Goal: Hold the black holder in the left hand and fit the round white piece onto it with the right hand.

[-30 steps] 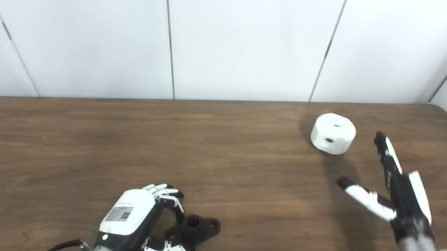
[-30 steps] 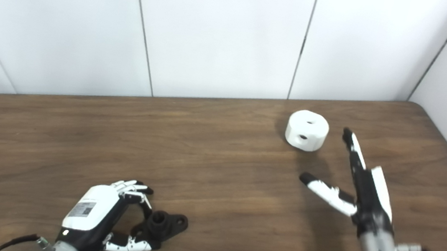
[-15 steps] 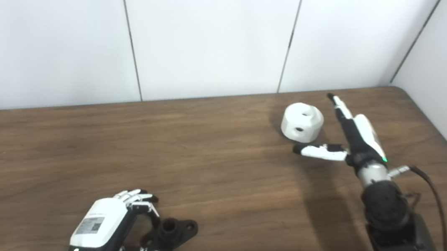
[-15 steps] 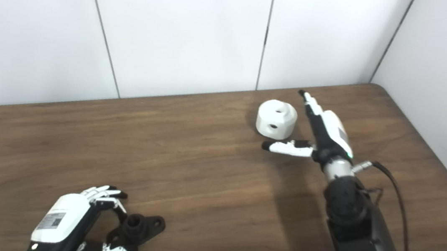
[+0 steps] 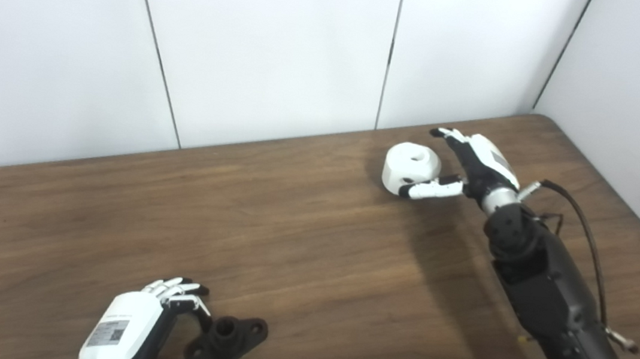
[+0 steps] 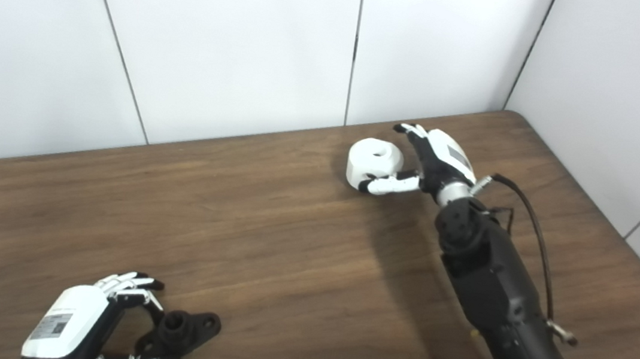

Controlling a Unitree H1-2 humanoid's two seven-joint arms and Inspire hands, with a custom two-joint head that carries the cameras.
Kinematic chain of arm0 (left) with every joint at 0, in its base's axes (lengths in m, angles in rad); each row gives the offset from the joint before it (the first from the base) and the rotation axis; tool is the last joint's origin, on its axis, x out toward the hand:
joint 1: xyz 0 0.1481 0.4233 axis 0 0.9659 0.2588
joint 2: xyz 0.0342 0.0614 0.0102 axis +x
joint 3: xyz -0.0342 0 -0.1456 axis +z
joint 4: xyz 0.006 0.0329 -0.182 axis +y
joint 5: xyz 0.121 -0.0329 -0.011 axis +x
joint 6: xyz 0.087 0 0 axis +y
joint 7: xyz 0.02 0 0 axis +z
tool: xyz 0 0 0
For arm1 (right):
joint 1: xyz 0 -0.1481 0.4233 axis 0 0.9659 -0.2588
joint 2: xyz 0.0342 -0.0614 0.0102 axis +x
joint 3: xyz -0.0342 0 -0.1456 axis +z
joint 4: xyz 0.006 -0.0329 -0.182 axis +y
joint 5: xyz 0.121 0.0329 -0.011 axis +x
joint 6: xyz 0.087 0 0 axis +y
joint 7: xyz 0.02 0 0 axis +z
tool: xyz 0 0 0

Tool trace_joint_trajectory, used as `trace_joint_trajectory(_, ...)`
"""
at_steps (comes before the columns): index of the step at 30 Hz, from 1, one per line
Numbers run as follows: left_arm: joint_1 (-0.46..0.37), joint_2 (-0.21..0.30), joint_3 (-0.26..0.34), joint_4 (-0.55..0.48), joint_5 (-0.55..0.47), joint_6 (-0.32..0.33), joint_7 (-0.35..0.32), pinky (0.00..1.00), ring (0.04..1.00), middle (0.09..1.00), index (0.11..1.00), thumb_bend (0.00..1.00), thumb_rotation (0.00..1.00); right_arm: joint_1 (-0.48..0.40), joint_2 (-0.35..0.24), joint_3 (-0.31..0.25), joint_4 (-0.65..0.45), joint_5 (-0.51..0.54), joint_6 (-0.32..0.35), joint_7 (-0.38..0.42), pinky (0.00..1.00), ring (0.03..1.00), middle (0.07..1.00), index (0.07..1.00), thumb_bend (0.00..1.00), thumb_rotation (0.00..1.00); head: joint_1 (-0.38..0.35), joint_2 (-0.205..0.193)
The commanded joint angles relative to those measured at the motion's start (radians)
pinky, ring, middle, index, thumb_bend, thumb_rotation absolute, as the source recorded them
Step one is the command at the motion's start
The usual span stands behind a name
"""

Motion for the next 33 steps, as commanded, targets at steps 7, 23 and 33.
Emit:
trace_joint_trajectory(7,0.044,0.048,0.003,0.036,0.027,0.027,-0.065,0.86,0.866,0.792,0.487,0.52,0.06,-0.102,-0.04,0.016,0.056,-0.025,-0.007,-0.003,0.91,0.993,0.948,0.877,0.9,0.39,0.001,-0.002)
trace_joint_trajectory(23,0.045,0.033,0.001,0.027,0.02,0.027,-0.062,0.86,0.864,0.789,0.487,0.52,0.06,-0.142,-0.049,0.017,0.129,-0.01,-0.041,-0.02,0.9,0.968,0.918,0.842,0.86,0.32,0.008,-0.001)
trace_joint_trajectory(33,0.046,0.03,0.002,0.02,0.018,0.036,-0.072,0.86,0.866,0.792,0.487,0.52,0.06,-0.147,-0.048,0.024,0.125,-0.004,-0.051,-0.019,0.89,0.967,0.919,0.793,0.86,0.29,0.01,0.004)
